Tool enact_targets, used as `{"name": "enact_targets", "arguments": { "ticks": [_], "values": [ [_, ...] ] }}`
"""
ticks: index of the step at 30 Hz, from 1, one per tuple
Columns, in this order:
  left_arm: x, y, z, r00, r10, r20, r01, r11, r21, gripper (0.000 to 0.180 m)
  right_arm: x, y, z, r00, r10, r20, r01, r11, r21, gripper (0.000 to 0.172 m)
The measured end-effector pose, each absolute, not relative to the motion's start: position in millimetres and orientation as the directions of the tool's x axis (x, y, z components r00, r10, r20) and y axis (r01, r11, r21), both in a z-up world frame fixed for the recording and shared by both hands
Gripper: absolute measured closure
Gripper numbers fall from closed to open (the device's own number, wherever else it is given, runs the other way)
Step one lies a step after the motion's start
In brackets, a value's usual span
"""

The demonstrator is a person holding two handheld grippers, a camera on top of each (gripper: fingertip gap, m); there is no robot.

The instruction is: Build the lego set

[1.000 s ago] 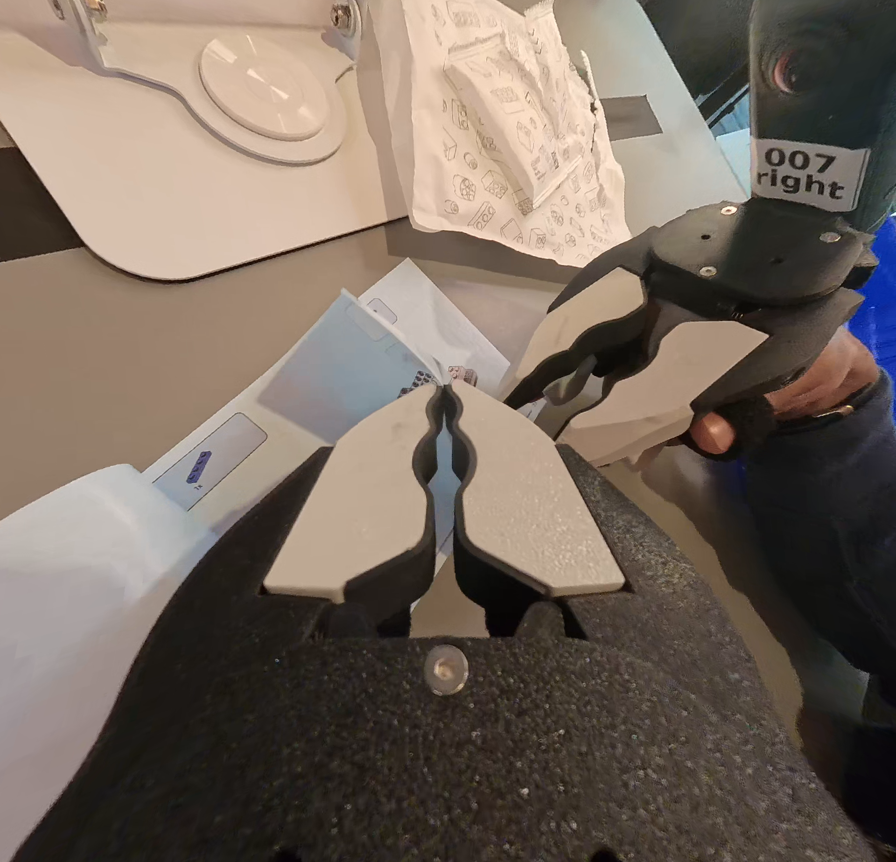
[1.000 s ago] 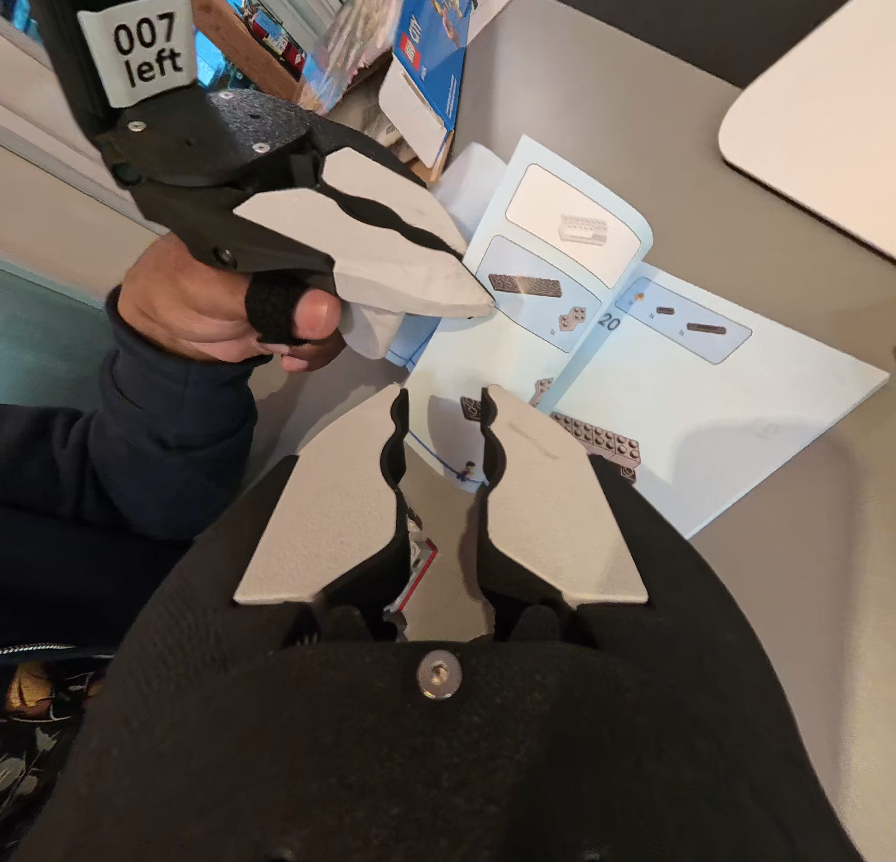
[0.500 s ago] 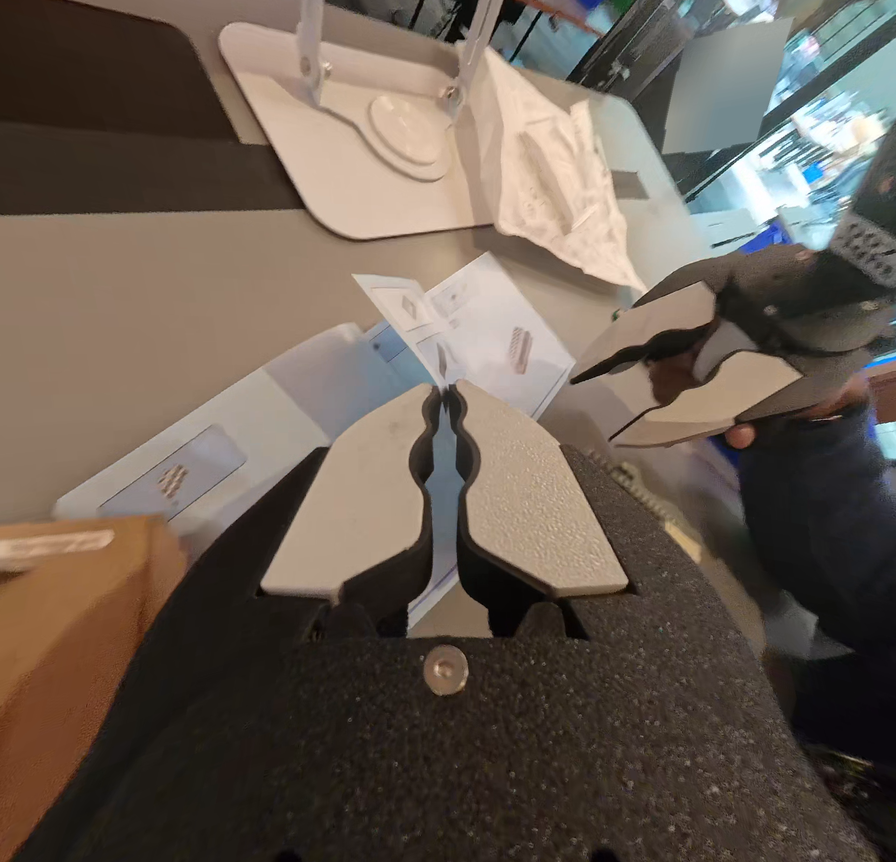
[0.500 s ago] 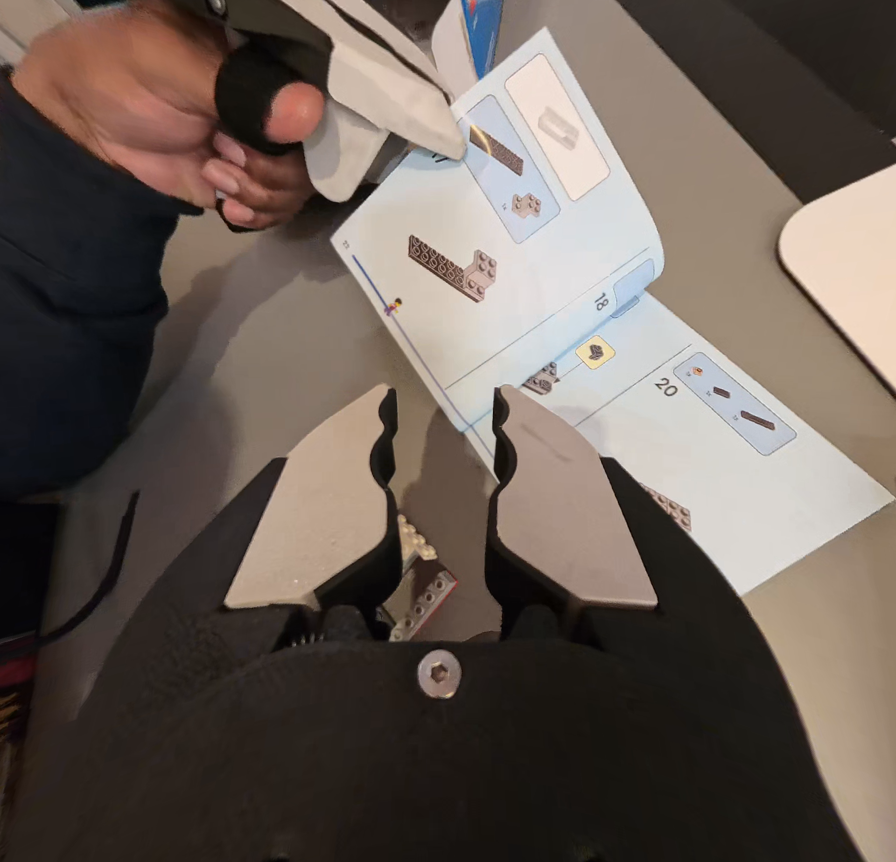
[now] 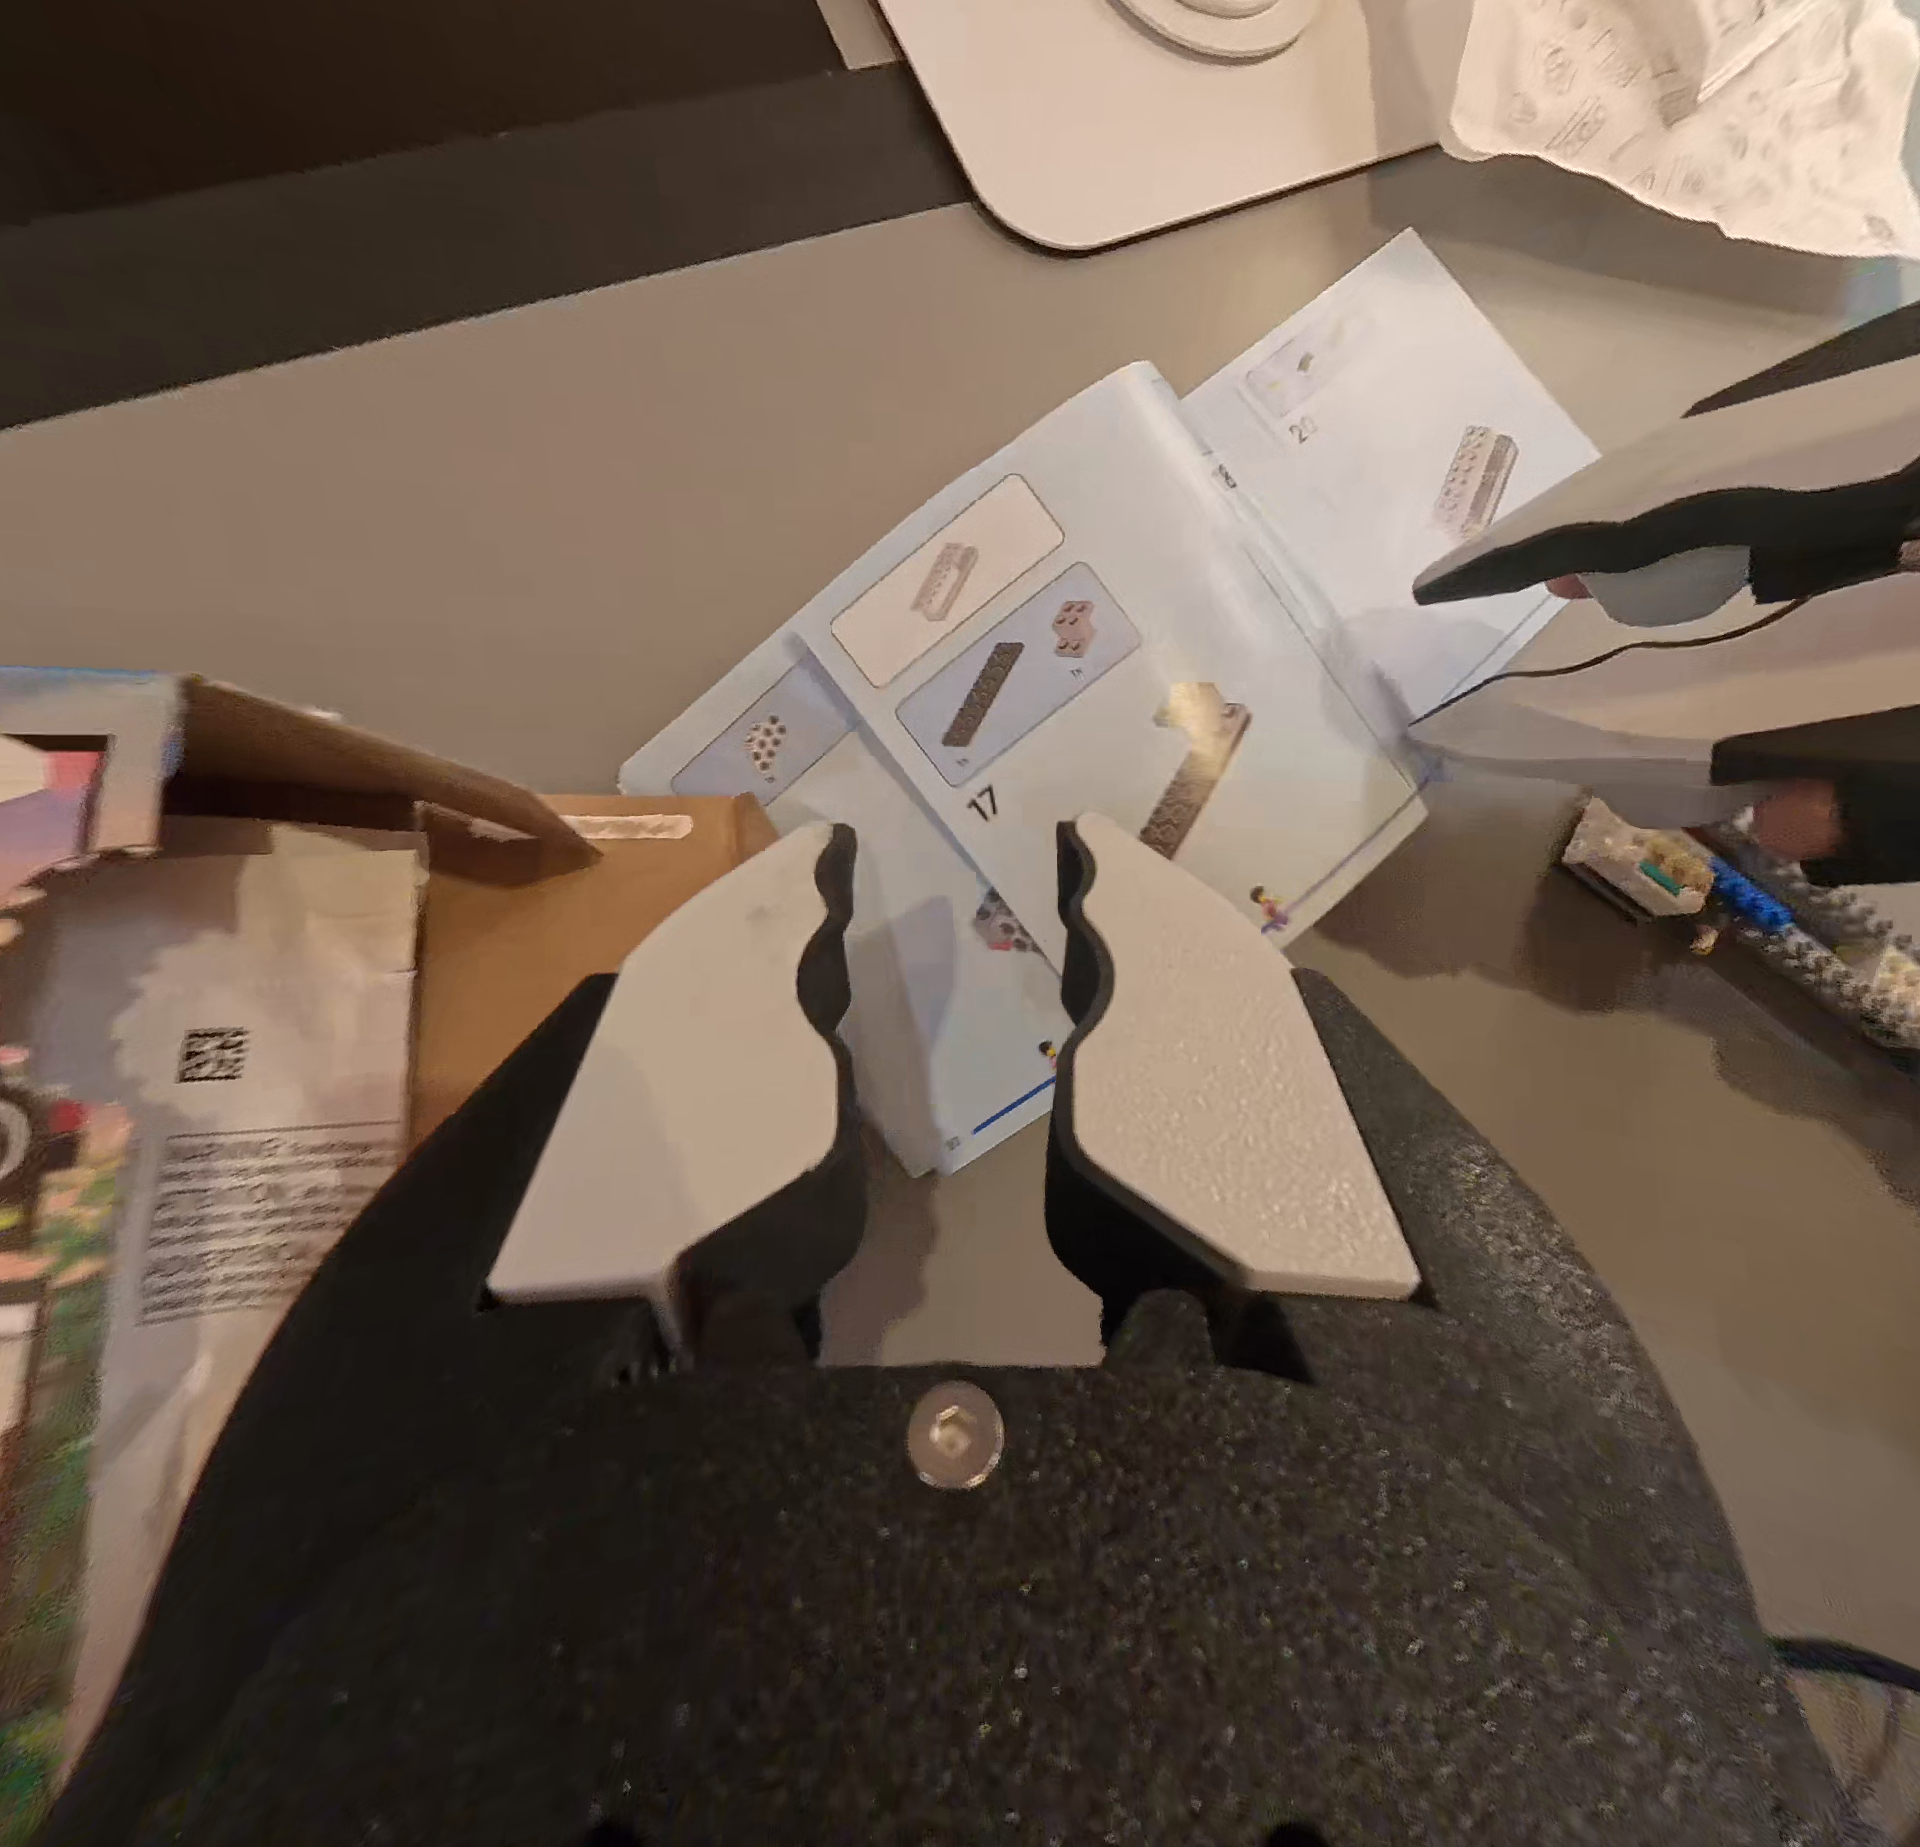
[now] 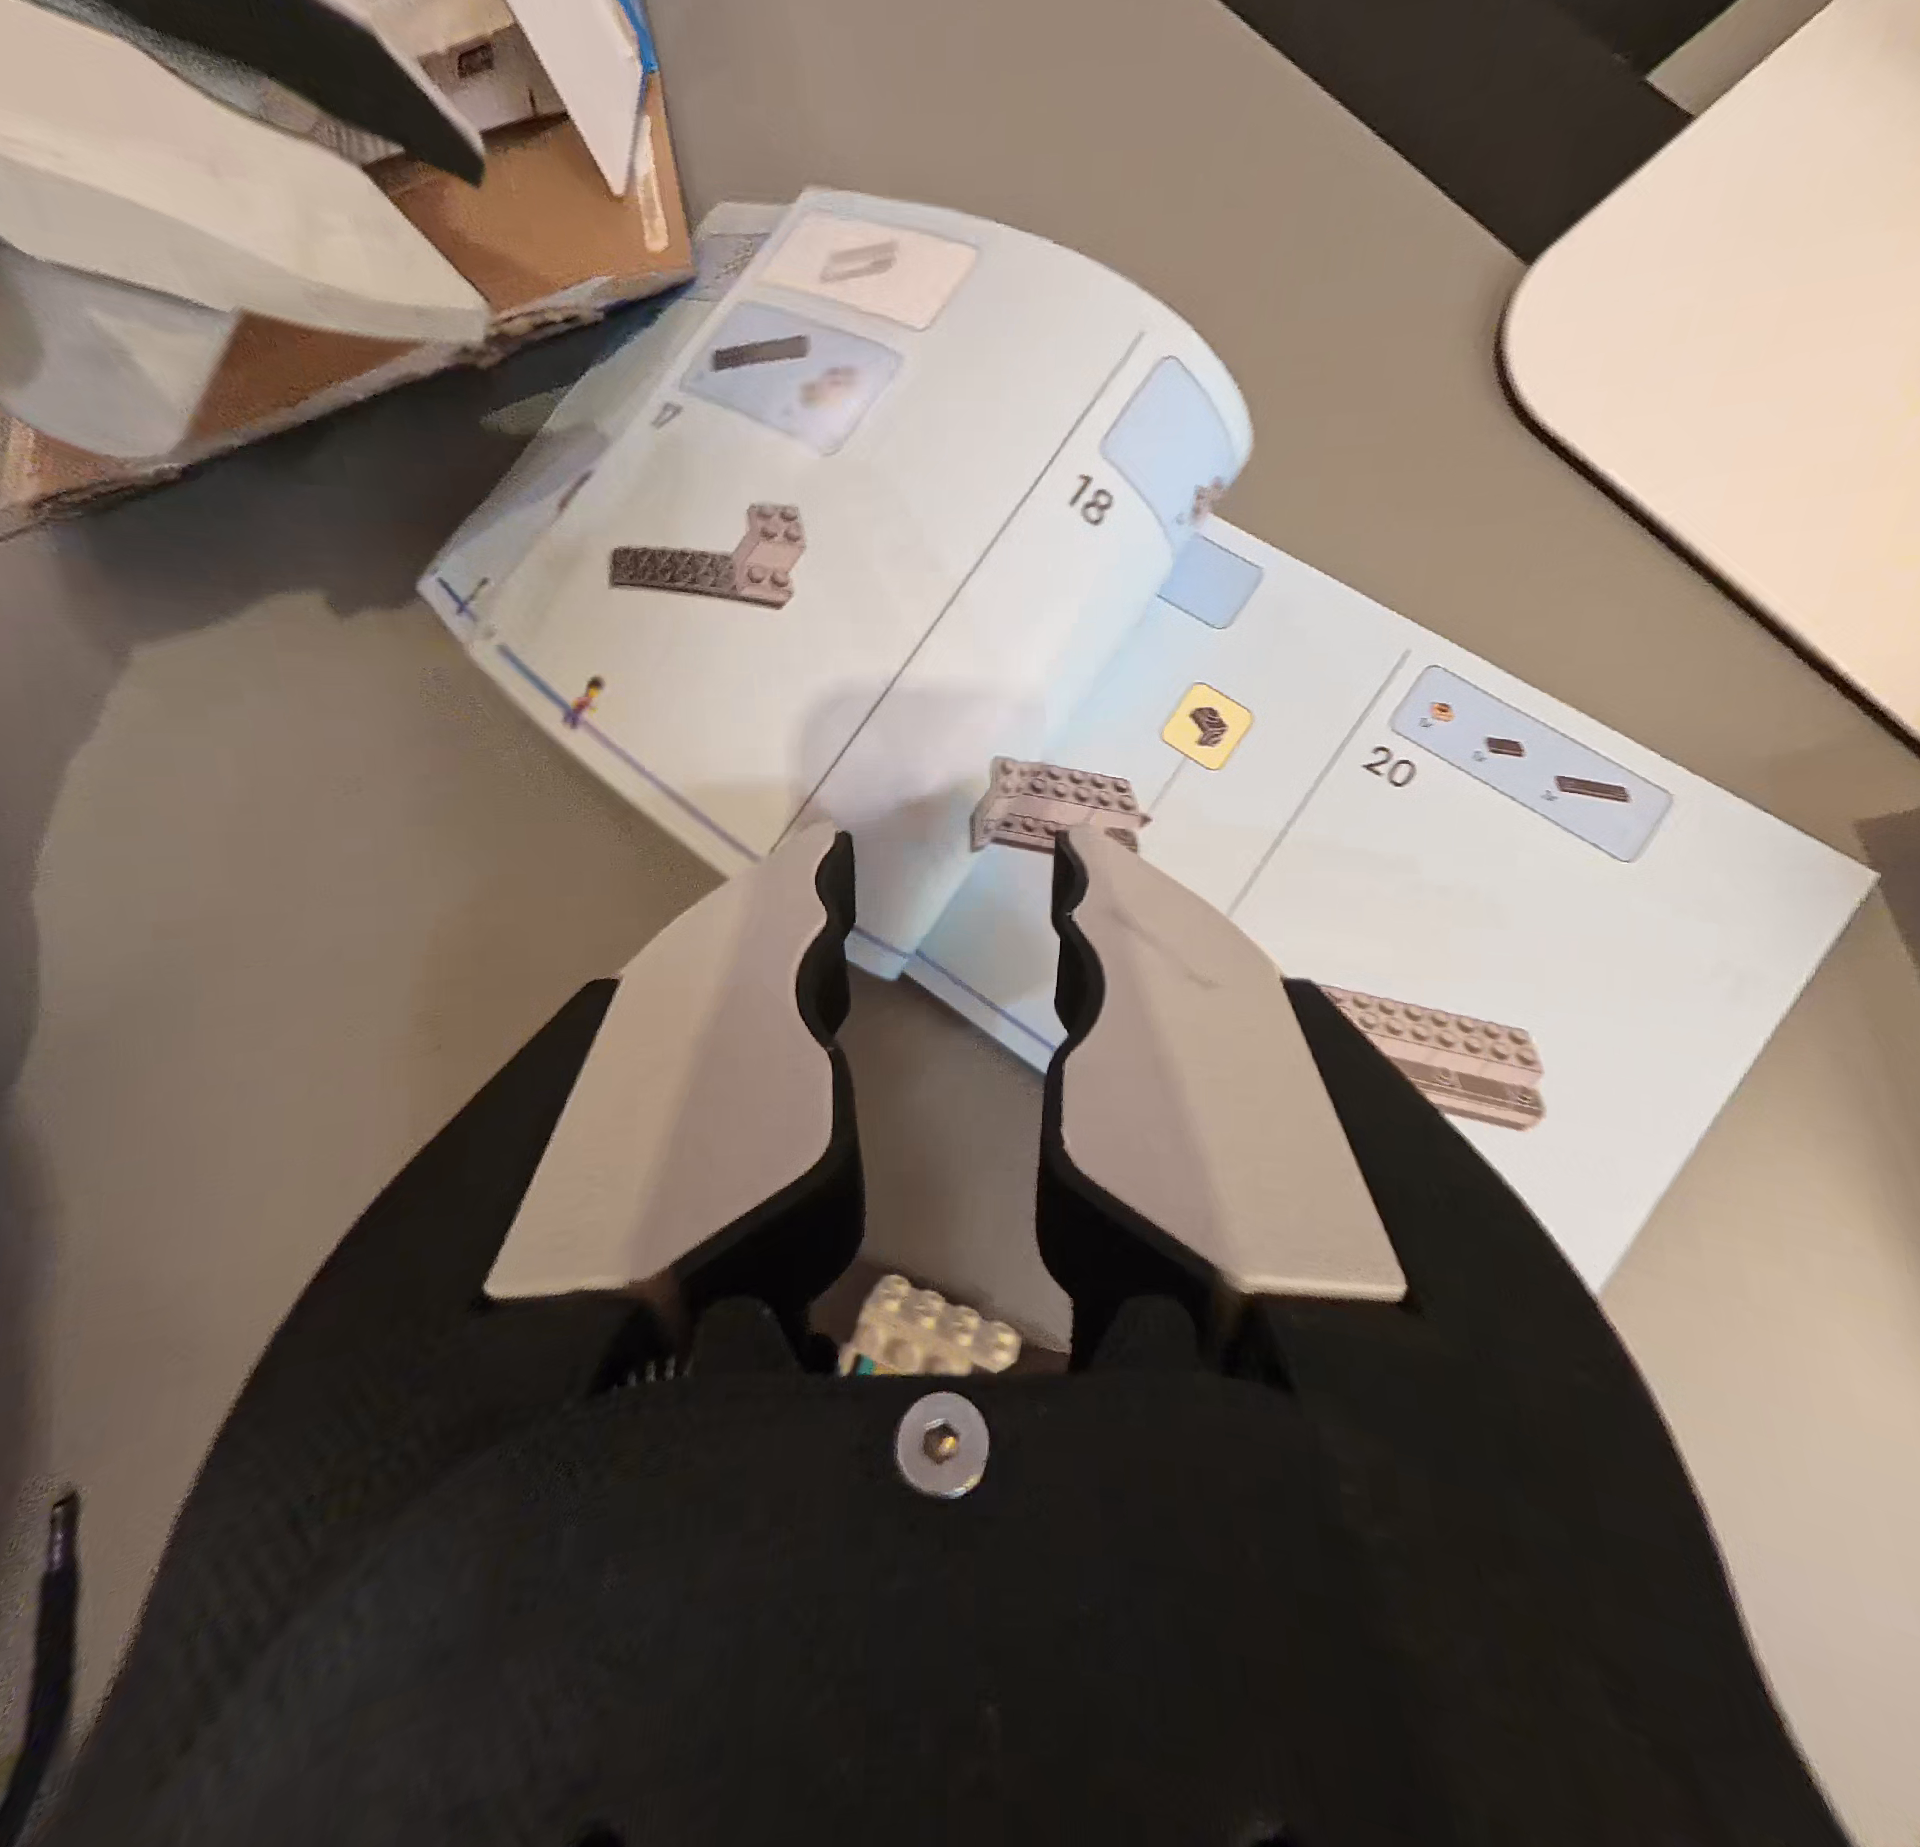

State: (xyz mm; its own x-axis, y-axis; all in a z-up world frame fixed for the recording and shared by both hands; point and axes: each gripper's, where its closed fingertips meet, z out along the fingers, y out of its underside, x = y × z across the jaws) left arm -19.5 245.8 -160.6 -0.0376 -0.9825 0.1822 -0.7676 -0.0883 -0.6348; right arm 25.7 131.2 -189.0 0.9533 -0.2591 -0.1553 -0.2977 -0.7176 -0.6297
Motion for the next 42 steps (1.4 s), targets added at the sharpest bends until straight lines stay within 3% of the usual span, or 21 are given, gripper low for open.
{"name": "enact_targets", "arguments": {
  "ticks": [4,9,14,16,18,20,23,42],
  "values": [
    [-38,261,-158,-0.065,-0.995,0.078,-0.796,0.004,-0.605,0.140,14,146,-185,0.955,-0.247,-0.162,-0.292,-0.710,-0.641,0.135],
    [-58,270,-181,-0.171,-0.982,-0.080,-0.880,0.188,-0.437,0.134,15,151,-174,0.954,-0.252,-0.162,-0.292,-0.664,-0.689,0.136],
    [-66,279,-201,-0.216,-0.962,-0.166,-0.921,0.257,-0.292,0.132,40,141,-169,0.931,-0.327,-0.164,-0.341,-0.615,-0.711,0.137],
    [-68,286,-209,-0.206,-0.961,-0.187,-0.937,0.249,-0.246,0.136,43,139,-177,0.923,-0.343,-0.177,-0.365,-0.624,-0.692,0.137],
    [-68,287,-216,-0.208,-0.962,-0.179,-0.944,0.245,-0.223,0.152,42,139,-187,0.922,-0.345,-0.172,-0.367,-0.645,-0.670,0.137],
    [-69,285,-221,-0.212,-0.965,-0.155,-0.946,0.242,-0.215,0.170,40,140,-193,0.926,-0.343,-0.155,-0.356,-0.664,-0.657,0.137],
    [-67,288,-217,-0.196,-0.967,-0.161,-0.947,0.230,-0.226,0.177,34,145,-198,0.935,-0.330,-0.133,-0.334,-0.683,-0.650,0.137],
    [-70,285,-211,-0.211,-0.975,-0.074,-0.934,0.223,-0.280,0.176,16,171,-185,0.961,-0.270,-0.063,-0.231,-0.652,-0.722,0.139]
  ]
}}
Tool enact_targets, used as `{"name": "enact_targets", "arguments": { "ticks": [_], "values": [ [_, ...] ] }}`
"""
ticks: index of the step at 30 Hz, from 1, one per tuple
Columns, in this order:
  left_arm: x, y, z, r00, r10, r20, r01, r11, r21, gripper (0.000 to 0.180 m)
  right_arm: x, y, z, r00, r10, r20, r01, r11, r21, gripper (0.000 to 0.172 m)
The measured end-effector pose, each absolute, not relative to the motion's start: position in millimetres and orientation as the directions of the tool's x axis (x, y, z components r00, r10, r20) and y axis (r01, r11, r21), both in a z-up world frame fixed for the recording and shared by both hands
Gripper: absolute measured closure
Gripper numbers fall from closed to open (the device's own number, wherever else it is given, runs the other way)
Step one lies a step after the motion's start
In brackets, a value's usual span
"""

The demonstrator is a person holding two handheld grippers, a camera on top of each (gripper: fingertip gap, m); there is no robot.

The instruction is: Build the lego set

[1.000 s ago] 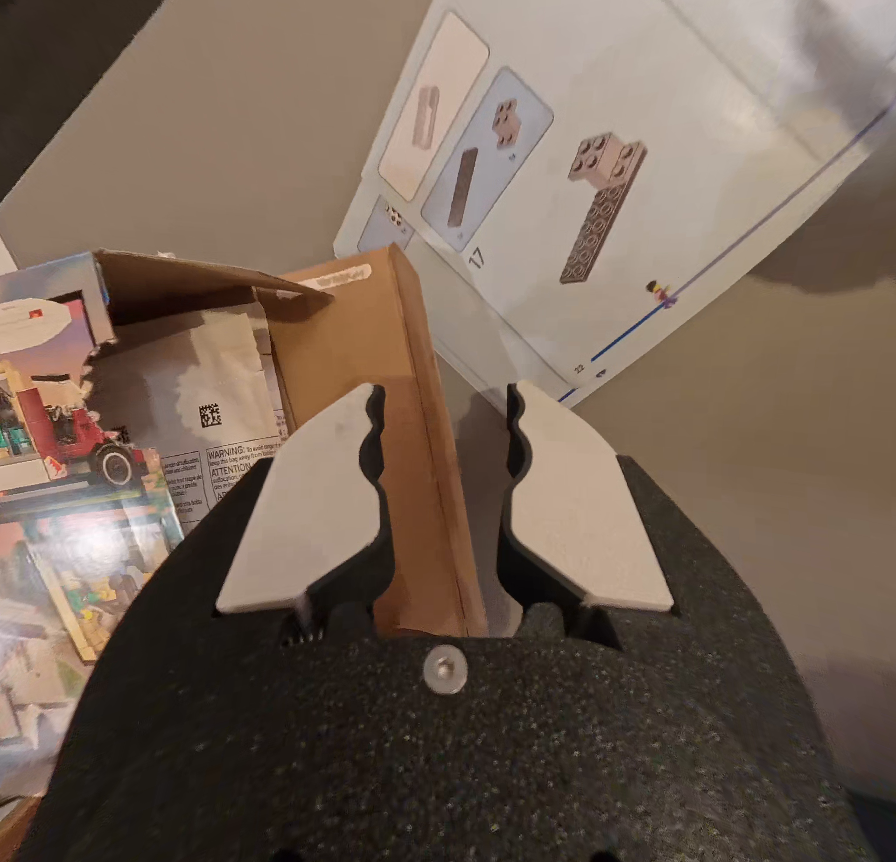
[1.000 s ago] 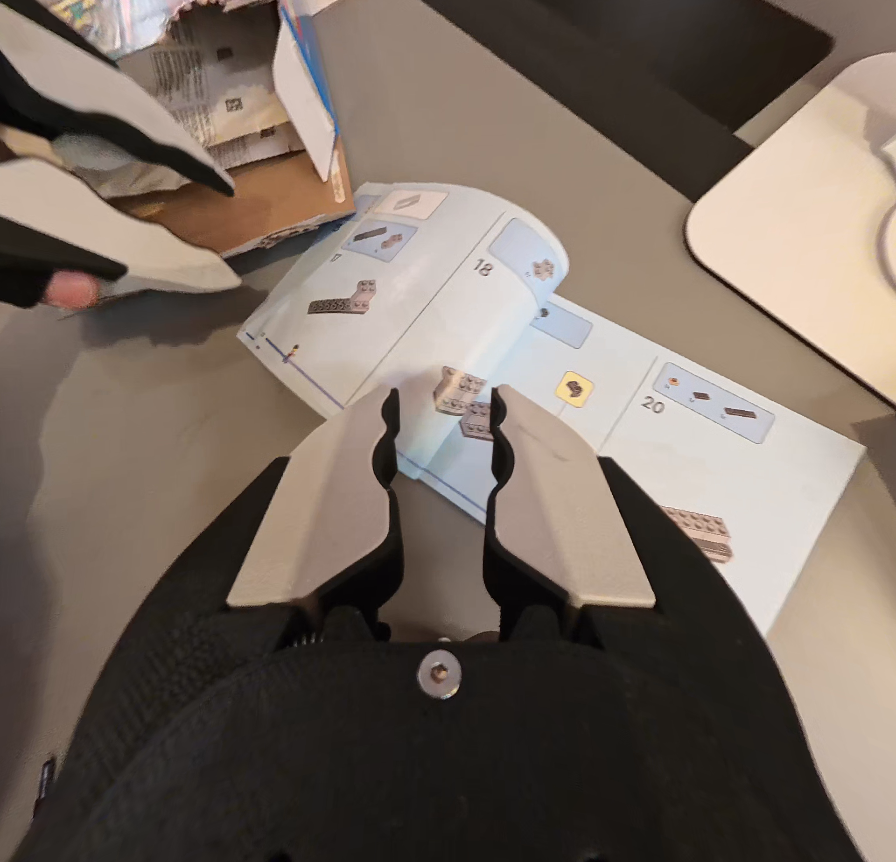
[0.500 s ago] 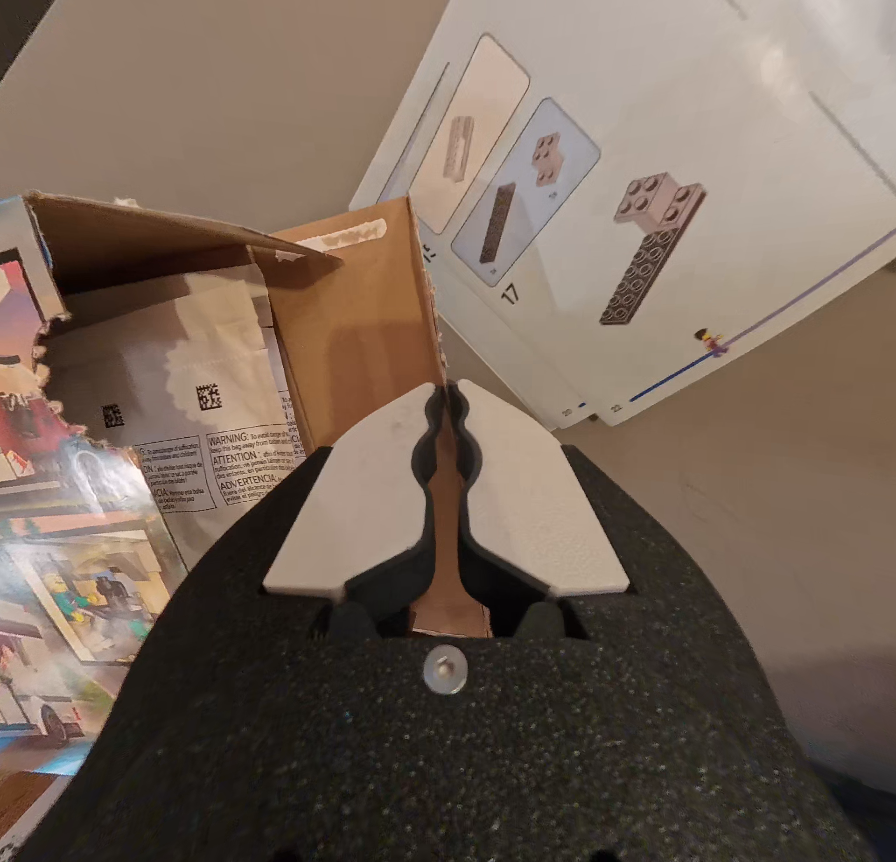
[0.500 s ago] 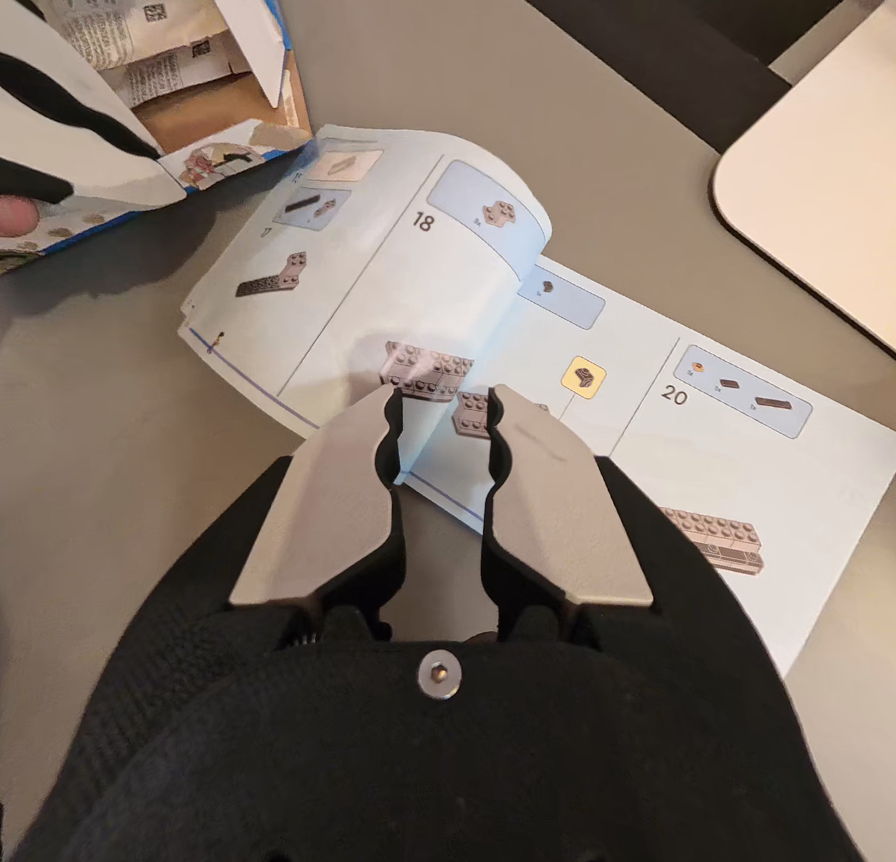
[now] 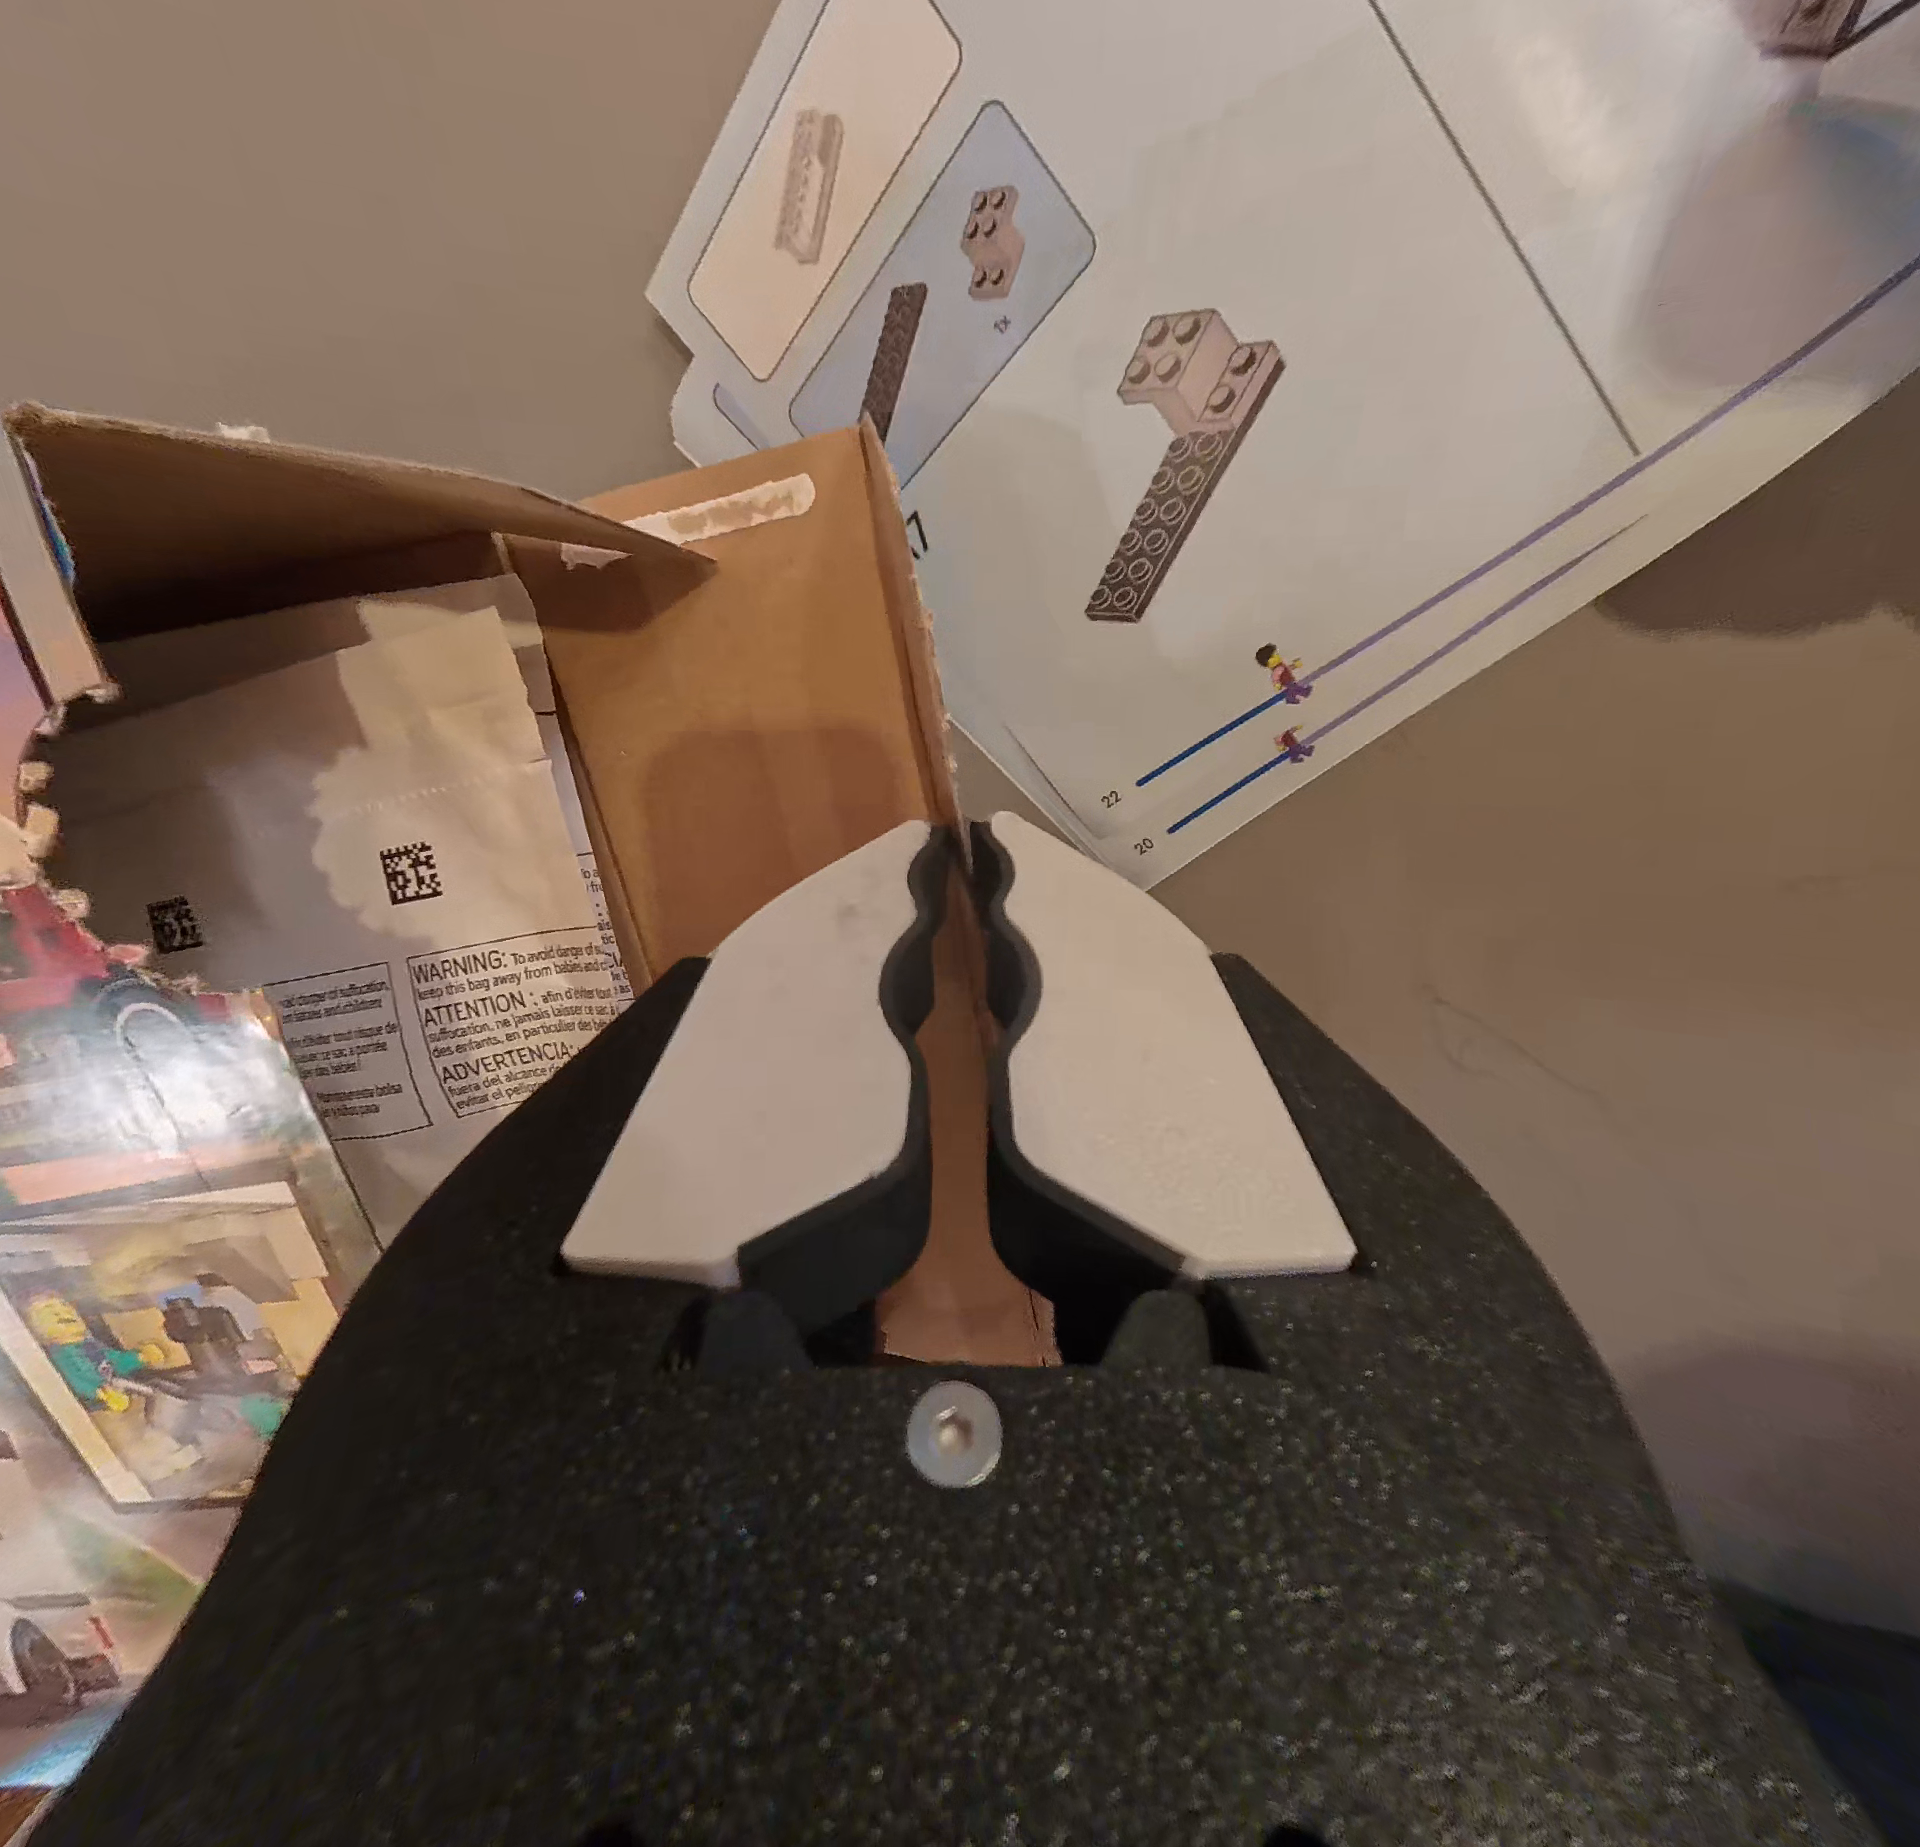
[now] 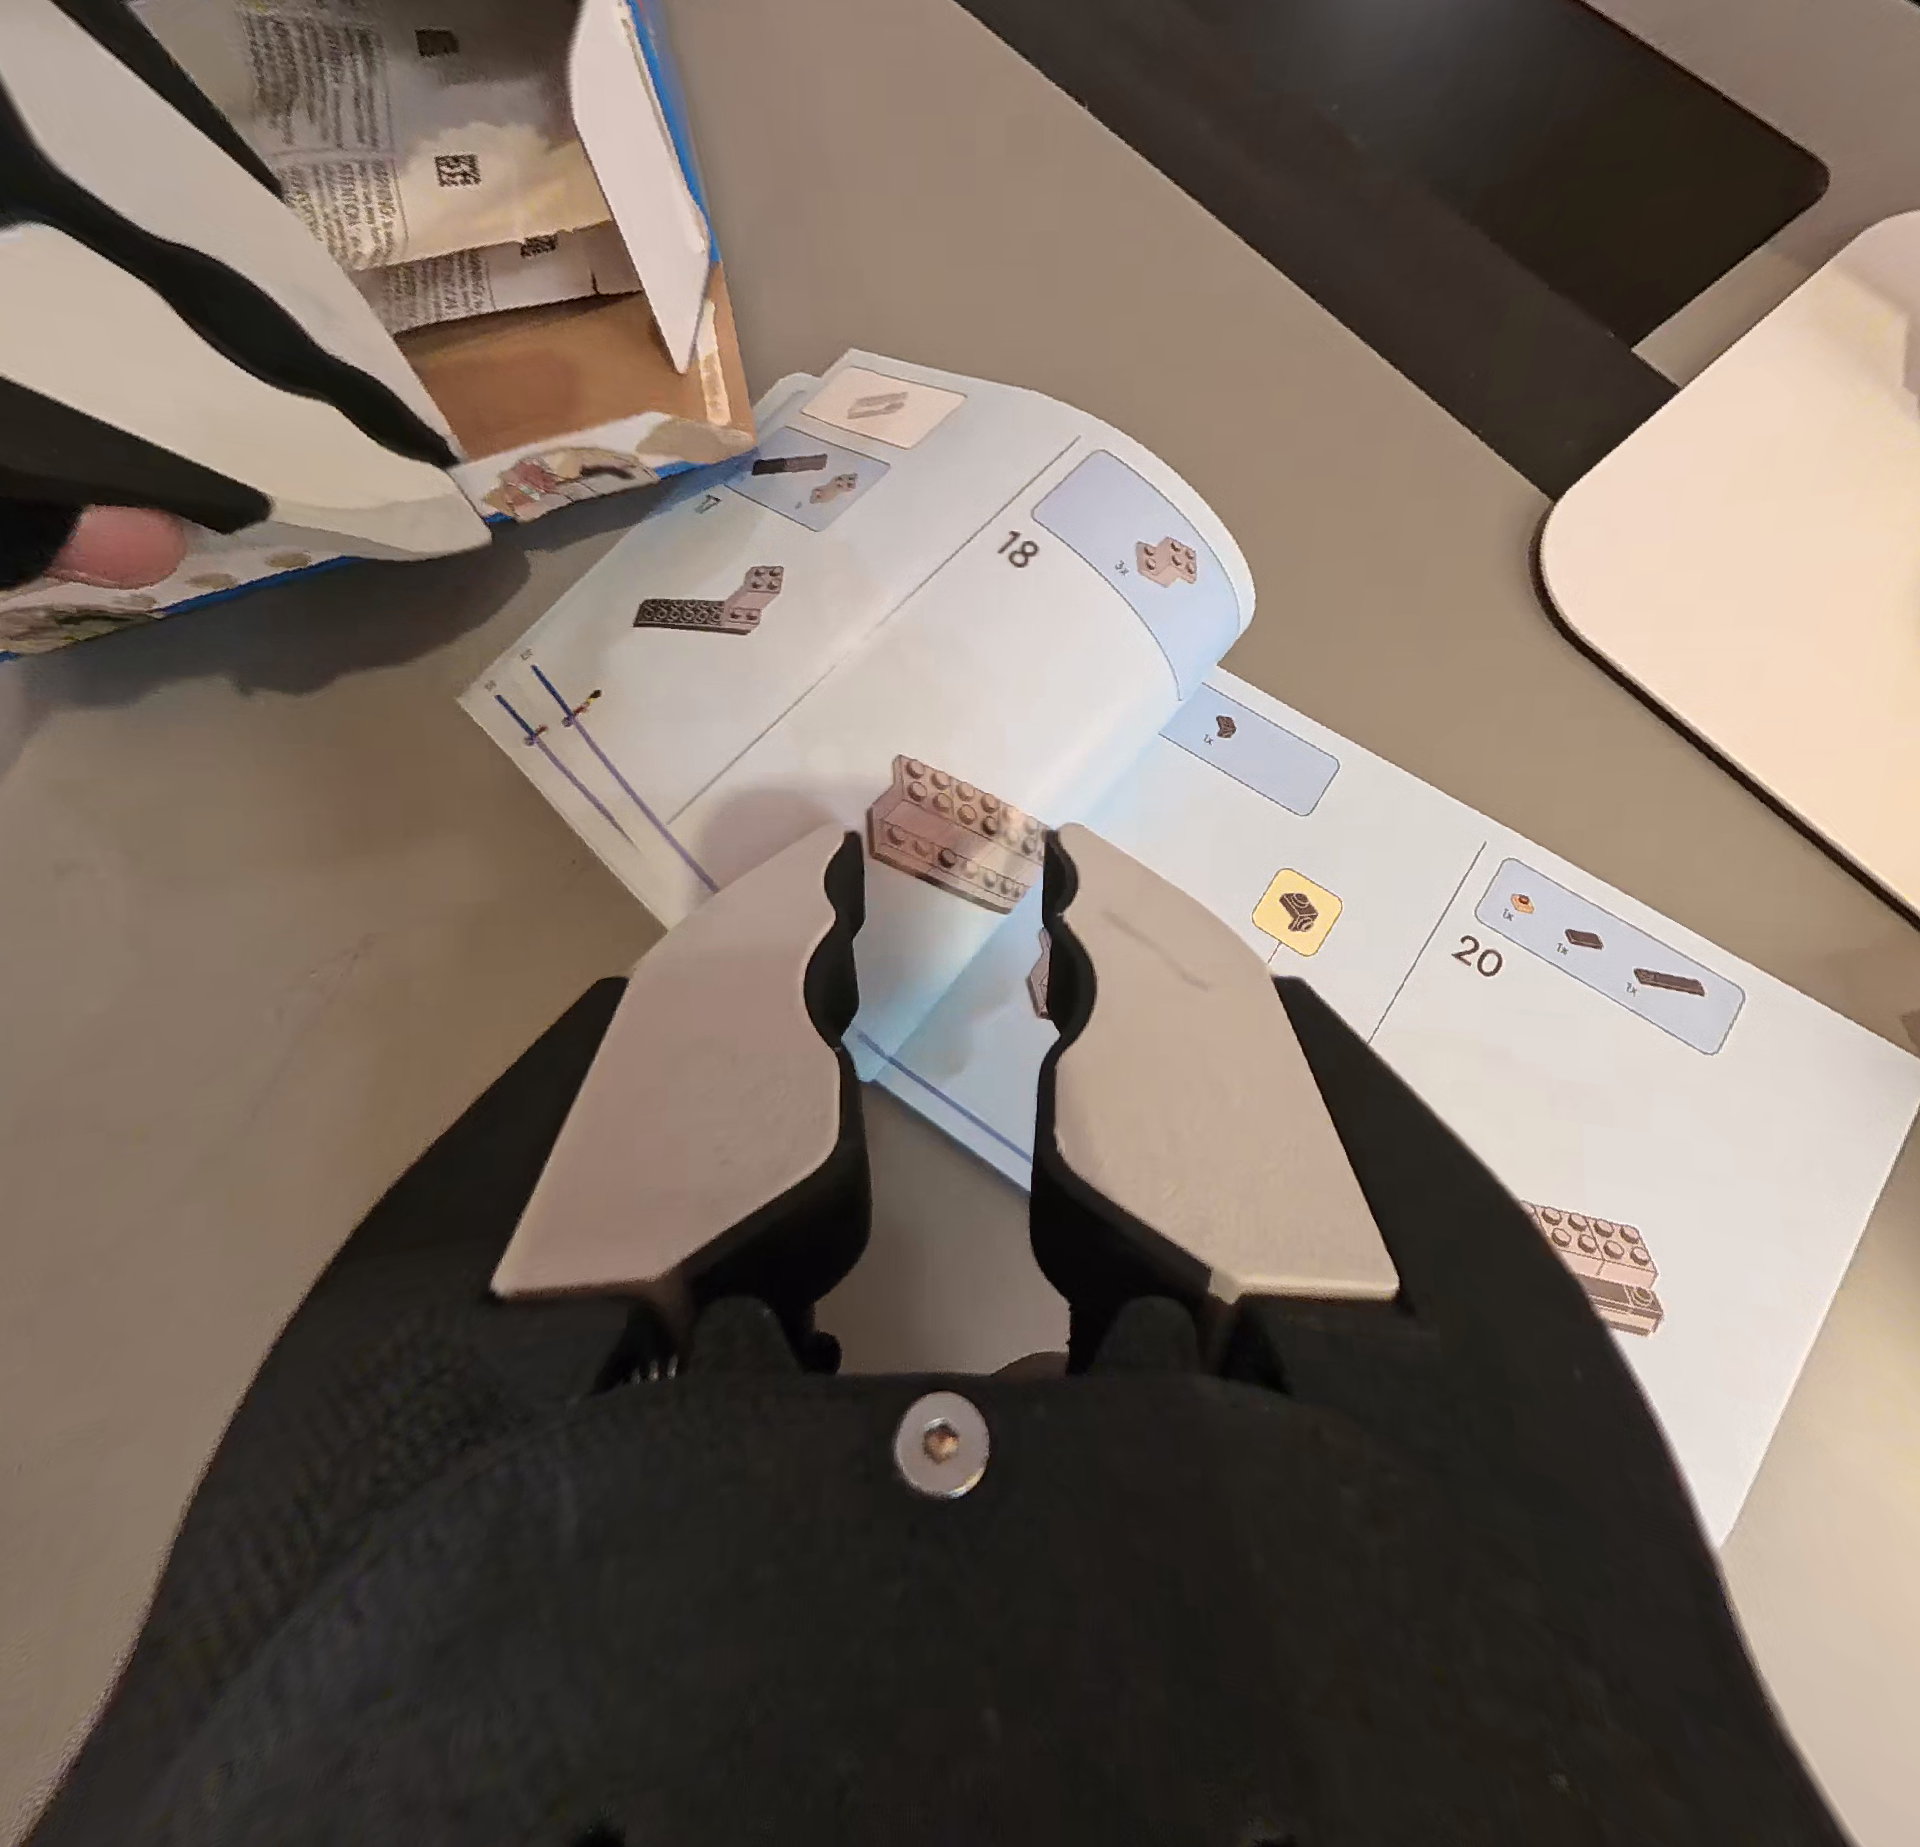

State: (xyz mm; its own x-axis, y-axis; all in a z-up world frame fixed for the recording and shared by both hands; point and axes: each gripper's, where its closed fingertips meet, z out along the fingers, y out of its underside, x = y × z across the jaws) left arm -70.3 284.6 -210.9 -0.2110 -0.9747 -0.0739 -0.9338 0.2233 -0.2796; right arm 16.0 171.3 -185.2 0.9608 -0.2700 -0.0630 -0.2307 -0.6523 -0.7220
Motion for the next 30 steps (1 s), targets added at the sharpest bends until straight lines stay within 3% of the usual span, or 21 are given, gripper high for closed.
{"name": "enact_targets", "arguments": {
  "ticks": [10,17,30],
  "values": [
    [-74,283,-211,-0.223,-0.974,-0.034,-0.928,0.223,-0.297,0.176,55,145,-191,0.928,-0.370,-0.044,-0.294,-0.654,-0.697,0.139],
    [-80,279,-211,-0.242,-0.970,0.008,-0.926,0.228,-0.301,0.176,37,164,-192,0.942,-0.333,0.047,-0.205,-0.679,-0.705,0.141],
    [-97,275,-216,-0.264,-0.960,0.092,-0.932,0.229,-0.281,0.173,35,169,-190,0.938,-0.338,0.075,-0.185,-0.673,-0.716,0.141]
  ]
}}
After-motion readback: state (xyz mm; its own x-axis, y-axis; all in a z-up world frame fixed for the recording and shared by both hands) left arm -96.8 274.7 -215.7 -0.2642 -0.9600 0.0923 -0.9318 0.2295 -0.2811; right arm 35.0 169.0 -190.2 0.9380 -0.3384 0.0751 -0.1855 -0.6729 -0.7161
